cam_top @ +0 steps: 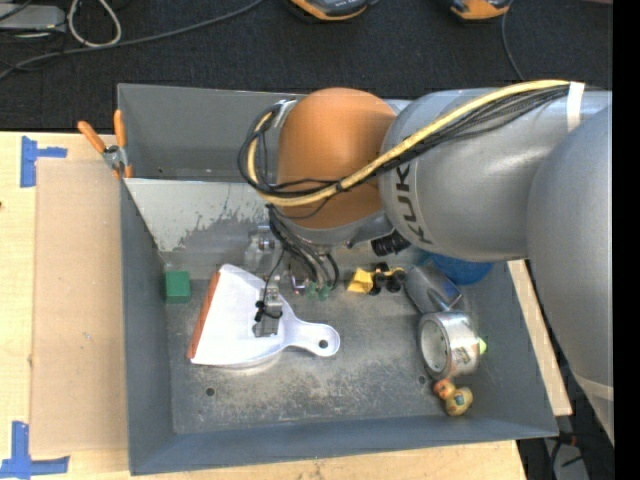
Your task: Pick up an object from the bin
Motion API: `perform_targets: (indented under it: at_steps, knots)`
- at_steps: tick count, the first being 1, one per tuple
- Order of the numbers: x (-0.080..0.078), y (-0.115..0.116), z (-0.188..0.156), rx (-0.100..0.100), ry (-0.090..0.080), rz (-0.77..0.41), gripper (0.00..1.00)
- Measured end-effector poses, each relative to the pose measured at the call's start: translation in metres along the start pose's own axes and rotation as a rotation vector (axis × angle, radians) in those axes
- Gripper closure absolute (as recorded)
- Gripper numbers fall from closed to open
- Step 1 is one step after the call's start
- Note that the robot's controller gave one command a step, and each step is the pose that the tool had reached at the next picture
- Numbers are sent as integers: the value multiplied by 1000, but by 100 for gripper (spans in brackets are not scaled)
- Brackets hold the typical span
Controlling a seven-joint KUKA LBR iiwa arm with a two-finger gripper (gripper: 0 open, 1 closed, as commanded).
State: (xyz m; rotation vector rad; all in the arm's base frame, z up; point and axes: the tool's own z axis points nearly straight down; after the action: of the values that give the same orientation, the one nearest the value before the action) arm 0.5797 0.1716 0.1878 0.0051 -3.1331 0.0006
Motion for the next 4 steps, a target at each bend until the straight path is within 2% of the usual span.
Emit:
perform_targets:
  at_steps: [1, 2, 3, 4]
  knots:
    - [-2, -1, -4, -1, -7, 4, 0]
    - [40, -78, 108, -1, -6, -78, 0]
    - [48, -85, 105, -3, -11, -120, 0]
    - [45, -85, 116, -2, -7, -100, 0]
